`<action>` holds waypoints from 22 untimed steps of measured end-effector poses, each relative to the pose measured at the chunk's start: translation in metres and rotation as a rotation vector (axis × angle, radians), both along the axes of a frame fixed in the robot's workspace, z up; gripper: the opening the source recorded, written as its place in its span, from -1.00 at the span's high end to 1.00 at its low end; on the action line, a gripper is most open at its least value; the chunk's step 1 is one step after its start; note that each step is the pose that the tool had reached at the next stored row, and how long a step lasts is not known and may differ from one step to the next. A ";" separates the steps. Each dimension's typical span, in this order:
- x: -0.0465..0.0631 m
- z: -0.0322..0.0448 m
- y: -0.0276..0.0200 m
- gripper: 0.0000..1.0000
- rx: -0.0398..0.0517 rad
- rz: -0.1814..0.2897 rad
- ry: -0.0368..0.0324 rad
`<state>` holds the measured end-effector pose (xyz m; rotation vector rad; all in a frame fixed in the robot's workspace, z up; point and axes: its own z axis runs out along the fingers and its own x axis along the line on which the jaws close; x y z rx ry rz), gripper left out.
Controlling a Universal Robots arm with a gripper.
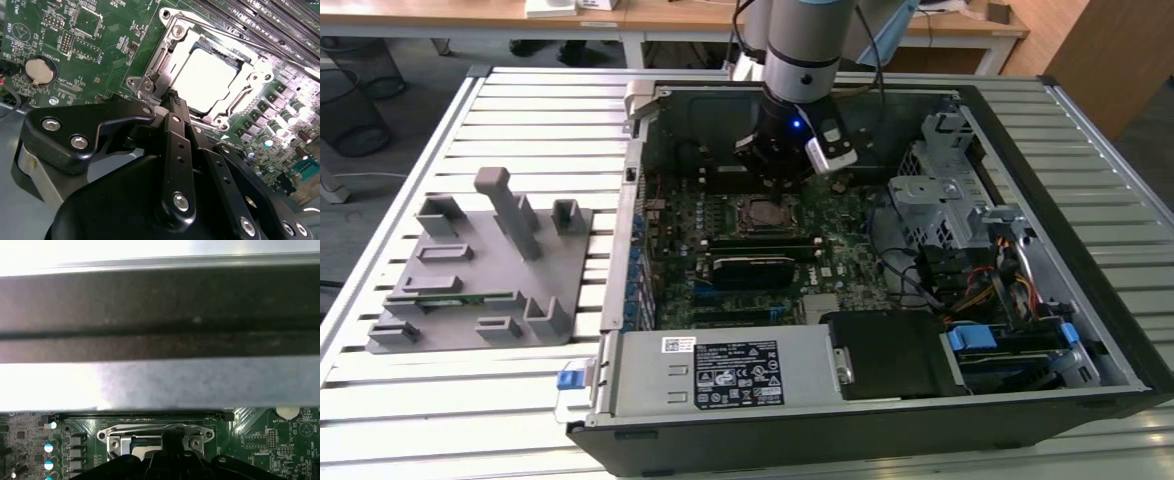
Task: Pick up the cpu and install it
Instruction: 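Install the second cpu locking lever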
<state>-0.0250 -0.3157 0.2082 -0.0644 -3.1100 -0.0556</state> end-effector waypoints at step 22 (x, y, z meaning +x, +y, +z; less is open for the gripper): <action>0.000 0.0109 -0.0107 0.79 0.0002 0.000 -0.0001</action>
